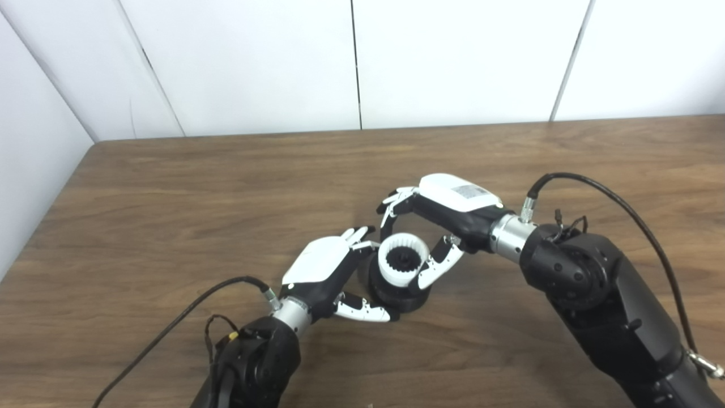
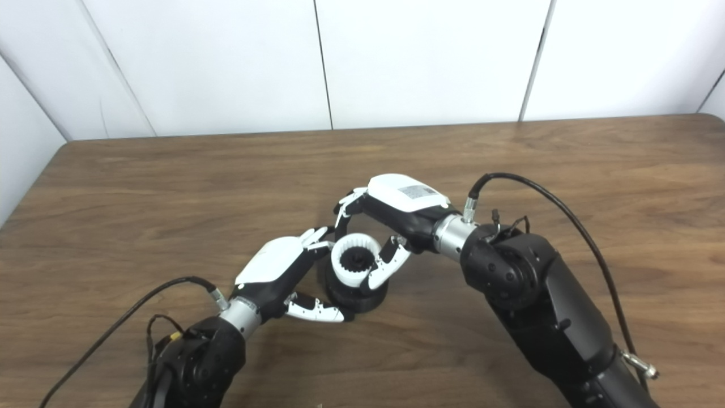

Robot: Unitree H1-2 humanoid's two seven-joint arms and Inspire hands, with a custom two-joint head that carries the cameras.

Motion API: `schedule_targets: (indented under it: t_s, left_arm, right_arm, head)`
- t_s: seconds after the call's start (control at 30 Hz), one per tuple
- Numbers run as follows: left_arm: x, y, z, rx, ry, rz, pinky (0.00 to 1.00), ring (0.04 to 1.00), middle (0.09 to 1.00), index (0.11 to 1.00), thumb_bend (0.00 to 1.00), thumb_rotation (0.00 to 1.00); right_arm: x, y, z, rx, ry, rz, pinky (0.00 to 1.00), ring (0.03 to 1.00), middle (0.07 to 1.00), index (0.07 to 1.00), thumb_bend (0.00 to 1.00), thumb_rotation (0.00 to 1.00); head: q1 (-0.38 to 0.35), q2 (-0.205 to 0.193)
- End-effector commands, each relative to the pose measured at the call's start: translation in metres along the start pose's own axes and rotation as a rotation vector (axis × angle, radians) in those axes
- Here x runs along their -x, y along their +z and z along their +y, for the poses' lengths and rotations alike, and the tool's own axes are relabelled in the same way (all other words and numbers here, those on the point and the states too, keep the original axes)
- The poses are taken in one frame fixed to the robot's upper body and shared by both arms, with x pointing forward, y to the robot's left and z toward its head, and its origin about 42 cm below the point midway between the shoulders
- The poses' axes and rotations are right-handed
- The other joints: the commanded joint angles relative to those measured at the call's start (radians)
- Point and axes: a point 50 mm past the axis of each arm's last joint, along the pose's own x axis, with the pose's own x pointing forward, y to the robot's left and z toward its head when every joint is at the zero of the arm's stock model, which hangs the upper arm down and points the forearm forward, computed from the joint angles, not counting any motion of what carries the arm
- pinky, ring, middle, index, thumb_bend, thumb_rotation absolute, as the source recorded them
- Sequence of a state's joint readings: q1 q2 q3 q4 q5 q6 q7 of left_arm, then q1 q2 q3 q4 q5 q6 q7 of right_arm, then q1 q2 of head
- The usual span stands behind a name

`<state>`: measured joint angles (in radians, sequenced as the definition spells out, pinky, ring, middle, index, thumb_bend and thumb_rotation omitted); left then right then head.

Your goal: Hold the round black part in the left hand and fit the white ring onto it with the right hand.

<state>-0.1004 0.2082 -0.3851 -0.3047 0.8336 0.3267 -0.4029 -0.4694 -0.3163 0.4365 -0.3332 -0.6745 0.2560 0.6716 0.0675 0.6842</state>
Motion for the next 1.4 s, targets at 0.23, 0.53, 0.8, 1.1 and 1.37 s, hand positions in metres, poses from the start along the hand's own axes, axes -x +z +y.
schedule_targets:
  t_s: [0.23,0.53,0.8,1.1,1.37]
  left_arm:
    - [0.002,0.001,0.003,0.002,-0.002,0.002,0.95,1.000,0.989,0.774,0.78,0.37]
    - [0.002,0.003,0.004,0.001,-0.005,0.002,0.95,1.000,0.993,0.775,0.78,0.38]
    - [0.002,0.002,0.006,0.003,-0.001,0.001,0.97,1.000,0.991,0.771,0.78,0.38]
    - [0.002,0.002,0.006,0.003,-0.003,-0.001,0.95,1.000,0.992,0.774,0.78,0.38]
    - [0.001,0.002,0.004,-0.002,-0.003,0.000,0.95,1.000,0.990,0.772,0.79,0.39]
  right_arm:
    - [-0.005,0.004,-0.006,0.016,-0.046,-0.035,0.81,0.927,0.848,0.493,0.52,0.16]
    - [-0.005,0.000,-0.002,0.003,-0.040,-0.024,0.82,0.922,0.847,0.493,0.52,0.16]
    - [-0.006,-0.004,0.001,-0.012,-0.033,-0.012,0.82,0.918,0.846,0.495,0.52,0.16]
    - [-0.004,-0.006,0.000,-0.016,0.003,-0.006,0.84,0.932,0.882,0.783,0.96,0.36]
    - [-0.002,-0.005,-0.005,-0.014,0.030,-0.002,0.86,0.967,0.934,0.881,1.00,0.41]
  head:
    - [-0.001,0.002]
    - [0.002,0.002]
    - [0.002,0.003]
    - [-0.002,0.003]
    - [-0.006,0.004]
